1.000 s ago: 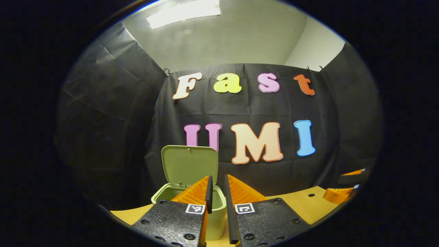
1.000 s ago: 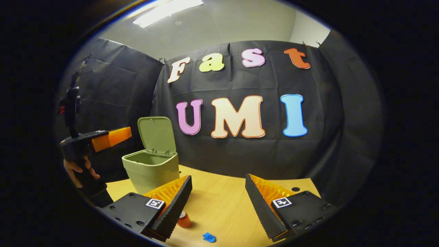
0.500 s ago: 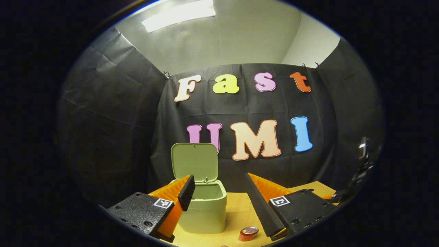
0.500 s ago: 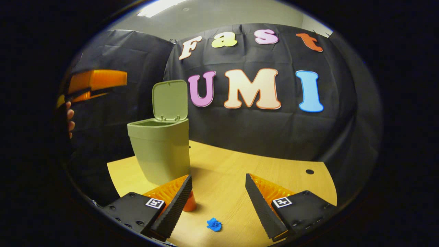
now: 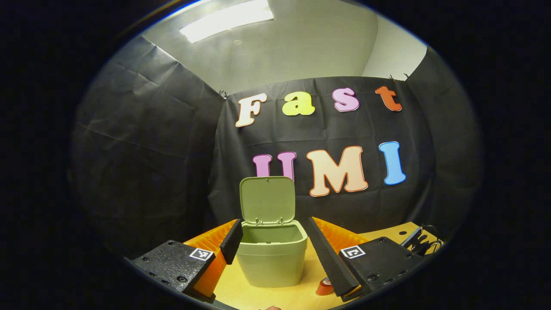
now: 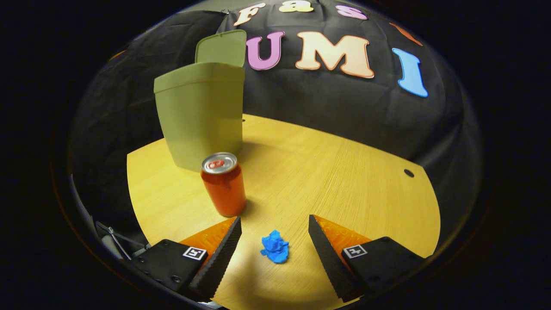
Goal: Press the lid of the desktop garbage bin to open it, pick up the crumpled paper on the desktop and throw it into the bin, then pick up the pop can on the desktop and drop it into the bin, and finally close the garbage bin lid.
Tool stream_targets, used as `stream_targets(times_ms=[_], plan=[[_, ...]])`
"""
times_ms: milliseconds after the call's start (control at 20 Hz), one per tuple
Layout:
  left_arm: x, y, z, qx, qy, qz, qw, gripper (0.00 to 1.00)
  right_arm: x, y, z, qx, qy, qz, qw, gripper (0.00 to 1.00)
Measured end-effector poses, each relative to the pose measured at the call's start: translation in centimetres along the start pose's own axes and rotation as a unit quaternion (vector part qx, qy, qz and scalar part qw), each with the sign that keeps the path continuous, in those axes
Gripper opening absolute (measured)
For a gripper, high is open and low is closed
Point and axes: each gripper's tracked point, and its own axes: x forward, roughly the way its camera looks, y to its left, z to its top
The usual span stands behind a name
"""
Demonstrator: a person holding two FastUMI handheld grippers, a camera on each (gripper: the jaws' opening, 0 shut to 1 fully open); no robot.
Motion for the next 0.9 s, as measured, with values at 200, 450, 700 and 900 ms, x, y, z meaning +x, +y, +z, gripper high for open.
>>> stream_targets(times_ms=[200,450,700,900], plan=[[-0.3,1.9,-0.5,0.006,0.01,0.018,1.0,0.91,1.5,0.5,-2.5,-0.004,0.036,-0.002,0.999,0.99],[-0.1,2.6,-0.3,0.013,0.012,0.023,1.0,0.91,2.4,0.0,-4.5,-0.001,0.068,-0.014,0.998,0.7],[0.5,2.4,-1.1,0.012,0.025,0.011,1.0,0.91,1.8,0.2,-2.2,0.018,0.041,-0.02,0.999,0.21],[1.3,2.1,-1.6,0.012,0.031,-0.001,0.999,0.91,0.2,0.4,3.4,0.026,-0.022,-0.022,0.999,0.21]])
